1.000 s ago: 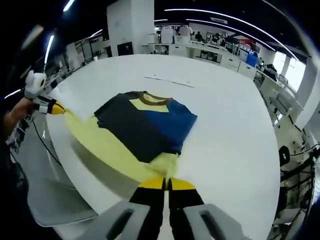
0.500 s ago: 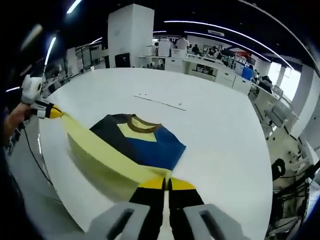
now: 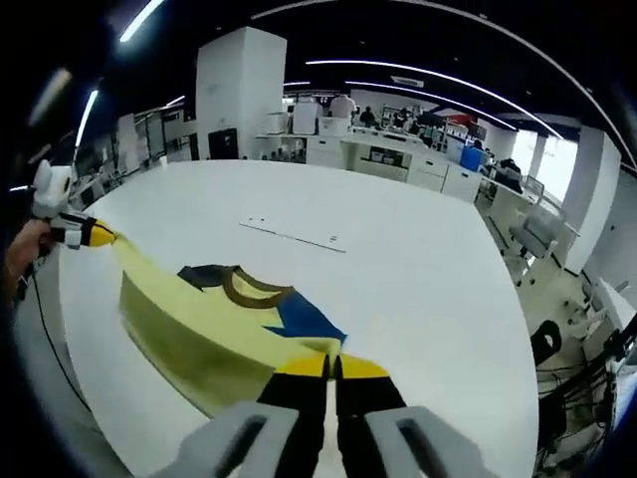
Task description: Fold the garment on the visible template until the final outline fits inside the template.
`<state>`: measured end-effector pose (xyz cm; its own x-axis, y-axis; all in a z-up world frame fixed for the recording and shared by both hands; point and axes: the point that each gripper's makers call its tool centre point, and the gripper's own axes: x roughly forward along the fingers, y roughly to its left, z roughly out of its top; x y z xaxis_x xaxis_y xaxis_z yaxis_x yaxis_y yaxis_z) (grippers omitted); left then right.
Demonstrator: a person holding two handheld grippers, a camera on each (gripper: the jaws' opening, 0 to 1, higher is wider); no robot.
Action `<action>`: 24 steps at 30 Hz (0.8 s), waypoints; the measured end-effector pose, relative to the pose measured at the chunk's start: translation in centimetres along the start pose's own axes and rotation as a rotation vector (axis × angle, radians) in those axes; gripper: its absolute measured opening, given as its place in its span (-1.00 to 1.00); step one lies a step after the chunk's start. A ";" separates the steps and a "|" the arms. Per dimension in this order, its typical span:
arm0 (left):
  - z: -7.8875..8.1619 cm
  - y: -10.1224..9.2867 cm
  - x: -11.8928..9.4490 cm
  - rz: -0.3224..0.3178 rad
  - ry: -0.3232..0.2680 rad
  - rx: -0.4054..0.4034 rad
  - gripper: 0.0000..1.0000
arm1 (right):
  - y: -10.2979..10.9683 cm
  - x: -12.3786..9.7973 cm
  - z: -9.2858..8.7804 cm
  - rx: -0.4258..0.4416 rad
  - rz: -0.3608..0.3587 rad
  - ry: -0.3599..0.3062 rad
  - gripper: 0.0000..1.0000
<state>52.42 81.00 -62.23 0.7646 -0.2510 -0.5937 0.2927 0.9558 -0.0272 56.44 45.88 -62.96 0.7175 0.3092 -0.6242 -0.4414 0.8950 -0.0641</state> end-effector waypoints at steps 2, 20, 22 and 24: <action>0.4 0.3 0.6 0.006 -0.004 -0.006 -1.00 | -0.4 0.6 0.5 0.021 -0.005 -0.015 -1.00; 0.9 3.3 5.9 0.067 -0.017 -0.131 -1.00 | -1.6 6.6 1.6 0.040 -0.021 -0.002 -1.00; 0.6 3.6 6.8 0.084 -0.012 -0.144 -1.00 | -1.7 7.4 1.5 0.058 -0.020 -0.001 -1.00; 0.4 4.0 7.6 0.097 -0.012 -0.165 -1.00 | -1.9 8.1 1.3 0.080 -0.017 0.004 -1.00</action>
<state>59.59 82.85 -66.52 0.7915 -0.1577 -0.5905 0.1204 0.9874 -0.1023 63.80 47.14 -66.84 0.7222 0.2921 -0.6270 -0.3842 0.9232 -0.0125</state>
